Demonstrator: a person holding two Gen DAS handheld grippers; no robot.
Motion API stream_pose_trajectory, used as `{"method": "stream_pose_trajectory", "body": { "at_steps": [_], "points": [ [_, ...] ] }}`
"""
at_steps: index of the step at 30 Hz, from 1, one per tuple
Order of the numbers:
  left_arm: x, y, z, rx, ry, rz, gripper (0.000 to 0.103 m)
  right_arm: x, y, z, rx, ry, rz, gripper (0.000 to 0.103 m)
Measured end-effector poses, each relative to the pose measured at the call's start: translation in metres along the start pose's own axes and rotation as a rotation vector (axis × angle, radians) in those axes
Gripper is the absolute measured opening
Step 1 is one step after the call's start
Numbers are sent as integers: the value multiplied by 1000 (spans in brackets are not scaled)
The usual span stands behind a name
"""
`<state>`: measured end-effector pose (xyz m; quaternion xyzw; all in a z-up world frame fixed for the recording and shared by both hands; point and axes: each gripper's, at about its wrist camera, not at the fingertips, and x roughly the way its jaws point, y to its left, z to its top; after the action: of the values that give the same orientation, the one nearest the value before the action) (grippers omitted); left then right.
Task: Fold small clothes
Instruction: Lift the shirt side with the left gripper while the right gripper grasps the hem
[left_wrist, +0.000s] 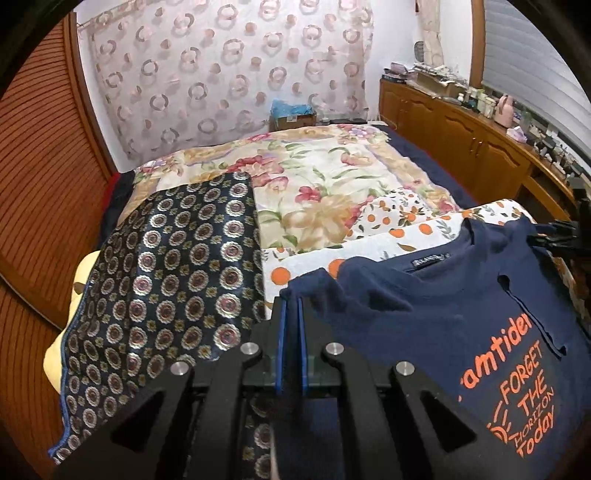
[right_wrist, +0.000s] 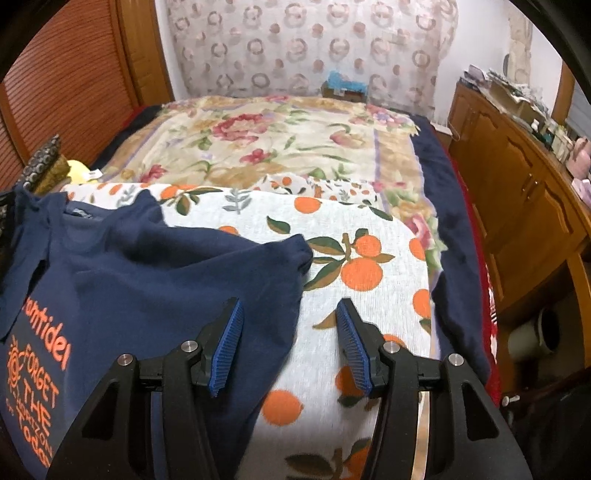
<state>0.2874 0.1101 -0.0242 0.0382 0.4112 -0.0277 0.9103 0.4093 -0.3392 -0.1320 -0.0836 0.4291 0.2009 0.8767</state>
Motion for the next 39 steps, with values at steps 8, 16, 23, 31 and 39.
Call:
{"method": "stream_pose_trajectory", "body": {
  "at_steps": [8,16,23,31,39],
  "points": [
    [-28,-16,-17,-2,-60,-51,3,-3,26,6,-81,-24,10,2],
    [-84,-33,-47,10,-146,-90,3,-81,49,-4,-73,-203,26,2],
    [-113,-44,-77,17,-181,-109,3,-130,76,-30,-84,-280,25,2],
    [-139,-52,-115,6,-204,-119,3,-162,99,-74,-86,-306,52,2],
    [-183,-43,-174,-63,-241,-118,3,-189,108,-135,-66,-280,73,2]
  ]
}}
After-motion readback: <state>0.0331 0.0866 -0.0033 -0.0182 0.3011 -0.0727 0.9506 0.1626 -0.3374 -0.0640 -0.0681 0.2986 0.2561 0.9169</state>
